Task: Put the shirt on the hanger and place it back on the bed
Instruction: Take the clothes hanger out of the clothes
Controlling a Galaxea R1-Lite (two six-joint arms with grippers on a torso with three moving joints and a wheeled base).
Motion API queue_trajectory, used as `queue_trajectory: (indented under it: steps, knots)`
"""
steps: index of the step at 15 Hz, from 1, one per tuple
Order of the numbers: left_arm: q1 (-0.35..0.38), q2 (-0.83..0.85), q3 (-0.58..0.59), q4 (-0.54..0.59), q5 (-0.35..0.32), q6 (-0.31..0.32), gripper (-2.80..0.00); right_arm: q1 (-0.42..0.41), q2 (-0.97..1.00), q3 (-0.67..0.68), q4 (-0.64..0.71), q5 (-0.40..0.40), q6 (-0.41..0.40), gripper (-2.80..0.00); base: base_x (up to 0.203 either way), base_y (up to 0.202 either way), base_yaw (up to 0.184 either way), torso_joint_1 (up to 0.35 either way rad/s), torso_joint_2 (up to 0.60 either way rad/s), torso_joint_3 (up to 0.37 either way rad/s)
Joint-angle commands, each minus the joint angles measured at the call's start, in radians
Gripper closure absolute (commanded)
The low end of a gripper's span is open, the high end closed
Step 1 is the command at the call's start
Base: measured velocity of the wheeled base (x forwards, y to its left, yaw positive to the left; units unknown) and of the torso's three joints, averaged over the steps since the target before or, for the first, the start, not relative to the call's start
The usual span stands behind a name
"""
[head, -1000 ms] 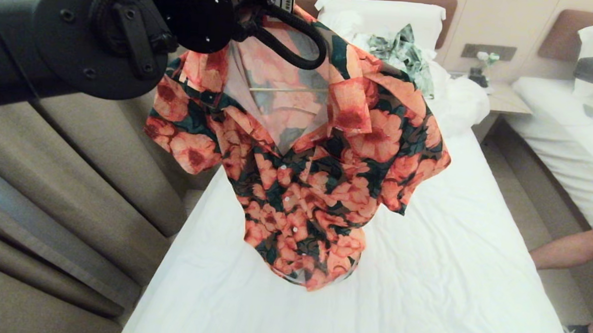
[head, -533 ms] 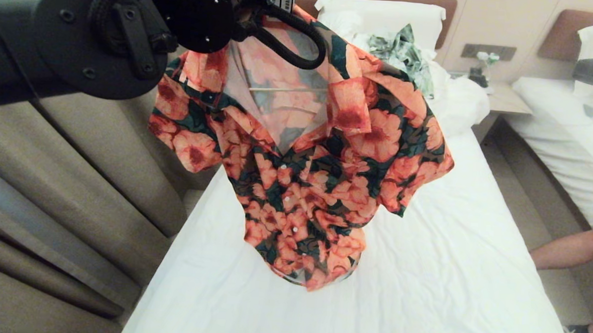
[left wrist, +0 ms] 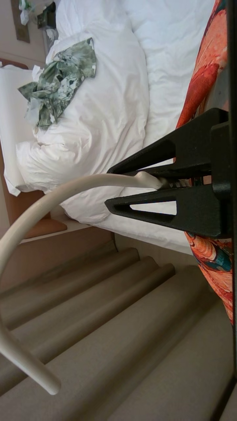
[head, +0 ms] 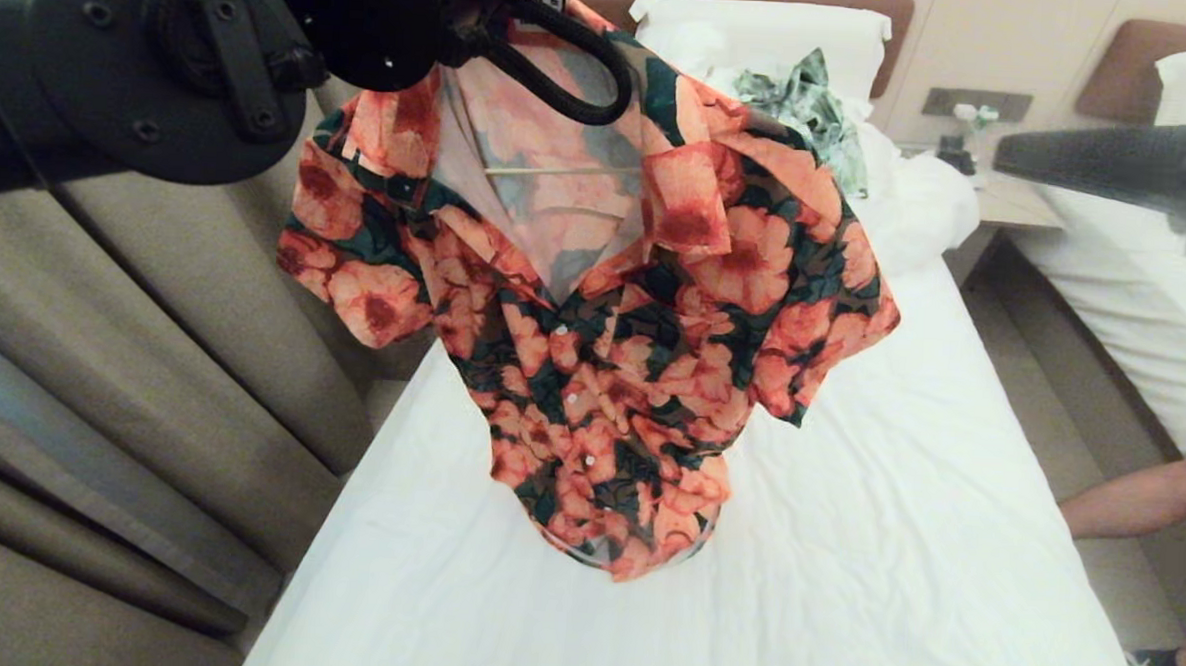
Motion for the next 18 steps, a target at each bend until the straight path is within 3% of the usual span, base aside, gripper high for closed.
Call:
queue_trajectory:
  steps: [1,3,4,5,10,12,14,17,18]
  knots:
    - [0.001,0.002,0.0,-0.003,0.004,0.003,0.0,0.091,0.207,-0.15,0.079,-0.095,-0.026,0.0,0.0,0.0,0.0,0.0,0.0,0.0]
    - [0.001,0.002,0.0,-0.003,0.004,0.003,0.0,0.198,0.298,-0.258,0.154,-0.285,-0.092,0.0,0.0,0.0,0.0,0.0,0.0,0.0]
    - [0.002,-0.001,0.0,-0.003,0.004,0.003,0.0,0.225,0.32,-0.307,0.173,-0.319,-0.115,0.0,0.0,0.0,0.0,0.0,0.0,0.0]
    - [0.009,-0.001,-0.001,-0.002,0.004,0.003,0.0,0.245,0.342,-0.349,0.185,-0.335,-0.125,-2.8,0.0,0.0,0.0,0.0,0.0,0.0]
    - [0.007,0.007,-0.002,-0.009,0.002,0.001,0.0,0.269,0.497,-0.613,0.308,-0.393,-0.216,-2.8,0.0,0.0,0.0,0.0,0.0,0.0]
    - [0.007,0.003,0.0,-0.009,0.002,0.001,0.0,0.279,0.555,-0.664,0.327,-0.43,-0.292,-2.8,0.0,0.0,0.0,0.0,0.0,0.0]
    - [0.007,-0.004,0.0,-0.01,0.004,0.001,0.0,0.305,0.6,-0.686,0.316,-0.453,-0.361,-2.8,0.0,0.0,0.0,0.0,0.0,0.0]
    - [0.007,-0.006,0.0,-0.01,0.004,0.0,0.0,0.334,0.653,-0.687,0.217,-0.541,-0.39,-2.8,0.0,0.0,0.0,0.0,0.0,0.0]
    - [0.007,-0.007,0.0,-0.01,0.004,0.0,0.0,0.341,0.661,-0.687,0.187,-0.548,-0.39,0.0,0.0,0.0,0.0,0.0,0.0,0.0]
